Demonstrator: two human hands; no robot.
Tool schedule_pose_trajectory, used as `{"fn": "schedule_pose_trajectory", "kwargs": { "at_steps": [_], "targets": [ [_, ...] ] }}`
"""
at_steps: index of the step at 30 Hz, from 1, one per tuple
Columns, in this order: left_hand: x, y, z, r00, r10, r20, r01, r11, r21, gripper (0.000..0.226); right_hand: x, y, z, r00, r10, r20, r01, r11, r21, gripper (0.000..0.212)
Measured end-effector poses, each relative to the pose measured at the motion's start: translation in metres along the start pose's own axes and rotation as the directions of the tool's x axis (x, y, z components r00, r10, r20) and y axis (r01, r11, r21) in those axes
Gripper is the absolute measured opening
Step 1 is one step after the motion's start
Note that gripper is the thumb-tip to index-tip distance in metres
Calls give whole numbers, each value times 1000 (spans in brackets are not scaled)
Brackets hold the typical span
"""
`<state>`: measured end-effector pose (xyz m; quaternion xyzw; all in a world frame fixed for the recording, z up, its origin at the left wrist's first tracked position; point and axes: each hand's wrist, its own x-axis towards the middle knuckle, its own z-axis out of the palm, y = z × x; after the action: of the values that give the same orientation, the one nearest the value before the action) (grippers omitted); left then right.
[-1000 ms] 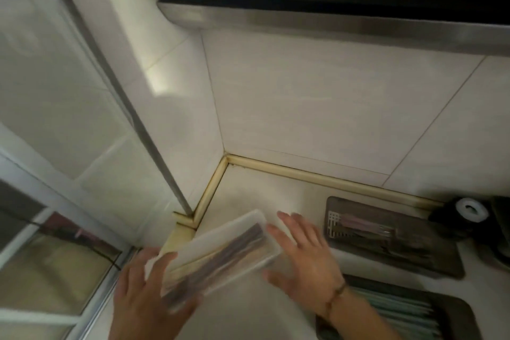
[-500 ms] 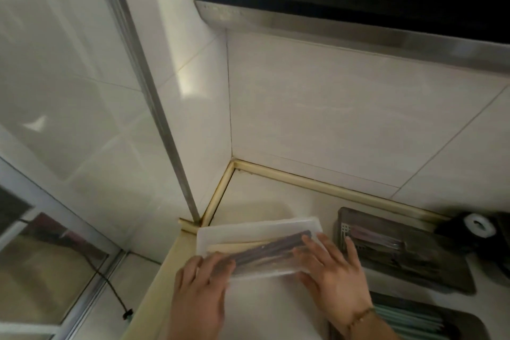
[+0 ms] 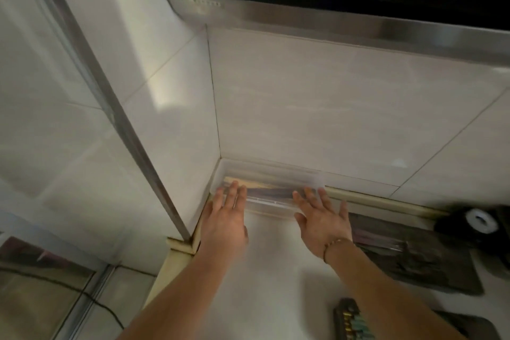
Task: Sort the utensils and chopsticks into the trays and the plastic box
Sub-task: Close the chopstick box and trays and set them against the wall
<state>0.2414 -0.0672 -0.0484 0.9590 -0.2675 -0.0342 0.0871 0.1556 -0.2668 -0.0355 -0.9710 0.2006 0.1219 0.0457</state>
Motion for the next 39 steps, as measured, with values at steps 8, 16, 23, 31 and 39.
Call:
{"fn": "schedule_pose_trajectory", "kwargs": {
  "at_steps": [8,16,23,31,39],
  "targets": [
    [-8,7,-5,999,-9,-48,3,993,-117,78,-22,11,-4,992,-96,-83,102,992,74,68],
    [-146,77,34,971,229,74,-155,829,-537,39,-190,140,43,858,388,-335,-273,899,343,53],
    [-186,135,48,947,45,318,192,713,-675,17,-253,204,71,699,688,196,-578,382,721,59],
    [-202,162,62,963,9,269,226,518,-825,44,-279,210,80,756,629,180,-340,143,929,59],
    [-169,134,13,957,-281,-72,10,281,-960,42,-252,176,9,914,388,-116,-72,439,896,45]
  ]
}}
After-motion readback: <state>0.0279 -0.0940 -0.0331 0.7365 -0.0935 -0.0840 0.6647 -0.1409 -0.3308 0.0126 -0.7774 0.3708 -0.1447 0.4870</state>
